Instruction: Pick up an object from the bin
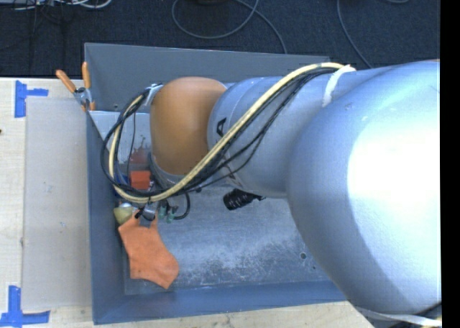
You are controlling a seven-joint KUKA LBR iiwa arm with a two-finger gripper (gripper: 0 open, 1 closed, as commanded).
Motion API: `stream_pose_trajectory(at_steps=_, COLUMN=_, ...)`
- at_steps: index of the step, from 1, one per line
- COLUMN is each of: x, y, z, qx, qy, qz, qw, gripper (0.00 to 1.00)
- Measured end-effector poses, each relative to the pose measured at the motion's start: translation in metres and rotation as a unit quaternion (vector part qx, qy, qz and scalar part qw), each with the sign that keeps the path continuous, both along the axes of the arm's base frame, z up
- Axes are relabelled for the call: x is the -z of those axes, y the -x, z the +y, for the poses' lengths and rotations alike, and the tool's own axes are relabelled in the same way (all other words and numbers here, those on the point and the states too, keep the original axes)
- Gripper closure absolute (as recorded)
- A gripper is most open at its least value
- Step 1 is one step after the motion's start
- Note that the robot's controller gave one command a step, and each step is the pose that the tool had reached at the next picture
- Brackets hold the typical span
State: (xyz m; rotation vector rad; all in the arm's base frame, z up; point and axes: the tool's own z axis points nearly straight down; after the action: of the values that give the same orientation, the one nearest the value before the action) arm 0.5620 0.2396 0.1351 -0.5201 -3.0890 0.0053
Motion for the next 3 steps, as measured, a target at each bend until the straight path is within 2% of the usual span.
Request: stream_pose_trajectory(at_steps=3, x=-0.05, y=-0.001, z=0.0, qx=0.014, qy=-0.001, qz=-0.0009, qw=0.9999, gripper=1.0)
